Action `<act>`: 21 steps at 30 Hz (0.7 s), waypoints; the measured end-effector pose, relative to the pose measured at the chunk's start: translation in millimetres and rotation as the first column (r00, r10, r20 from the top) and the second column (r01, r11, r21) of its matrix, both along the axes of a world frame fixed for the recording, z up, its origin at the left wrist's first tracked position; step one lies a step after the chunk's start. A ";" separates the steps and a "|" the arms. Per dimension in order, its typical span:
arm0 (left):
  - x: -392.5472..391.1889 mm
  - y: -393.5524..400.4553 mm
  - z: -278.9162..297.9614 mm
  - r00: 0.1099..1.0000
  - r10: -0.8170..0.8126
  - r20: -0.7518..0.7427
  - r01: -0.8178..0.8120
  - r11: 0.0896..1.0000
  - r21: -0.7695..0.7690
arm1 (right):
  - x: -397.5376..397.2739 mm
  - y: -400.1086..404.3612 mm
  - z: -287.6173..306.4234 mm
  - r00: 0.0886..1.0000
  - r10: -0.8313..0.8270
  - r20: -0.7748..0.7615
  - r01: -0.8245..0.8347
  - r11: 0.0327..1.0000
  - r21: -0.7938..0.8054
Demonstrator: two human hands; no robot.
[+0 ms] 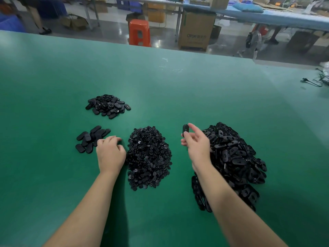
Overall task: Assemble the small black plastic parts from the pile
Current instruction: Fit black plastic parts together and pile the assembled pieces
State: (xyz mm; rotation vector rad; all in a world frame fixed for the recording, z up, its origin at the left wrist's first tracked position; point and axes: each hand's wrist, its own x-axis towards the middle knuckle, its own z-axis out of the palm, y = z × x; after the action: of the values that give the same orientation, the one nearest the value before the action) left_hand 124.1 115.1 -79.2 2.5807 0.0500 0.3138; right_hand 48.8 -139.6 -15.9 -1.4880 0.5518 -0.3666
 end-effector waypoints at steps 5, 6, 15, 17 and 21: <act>0.4 -1.0 0.1 1.000 0.003 -0.010 -0.003 1.000 -0.002 | -9.8 32.7 -30.1 0.992 -0.124 -0.007 0.124 0.988 0.090; 0.1 -0.9 -0.1 1.000 0.003 -0.011 -0.003 1.000 -0.001 | -11.2 35.2 -35.0 0.989 -0.150 -0.006 0.150 0.986 0.076; 0.3 0.8 -0.4 1.000 -0.007 0.011 0.008 0.999 -0.053 | -17.4 41.4 -57.0 0.975 -0.223 -0.020 0.218 0.967 -0.130; 0.0 1.0 1.2 1.000 -0.002 0.019 0.004 0.995 -0.096 | -19.2 42.7 -58.7 0.984 -0.178 0.013 0.177 0.970 -0.168; -3.6 -6.5 6.7 0.999 -0.041 0.007 0.042 0.993 -0.111 | -18.2 42.1 -64.0 0.991 -0.135 0.010 0.134 0.968 -0.214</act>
State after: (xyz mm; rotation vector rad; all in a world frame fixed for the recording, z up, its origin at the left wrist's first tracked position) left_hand 120.6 108.6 -72.5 2.4668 0.0119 0.2937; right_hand 30.6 -97.5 -79.9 -1.6635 0.6347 -0.5425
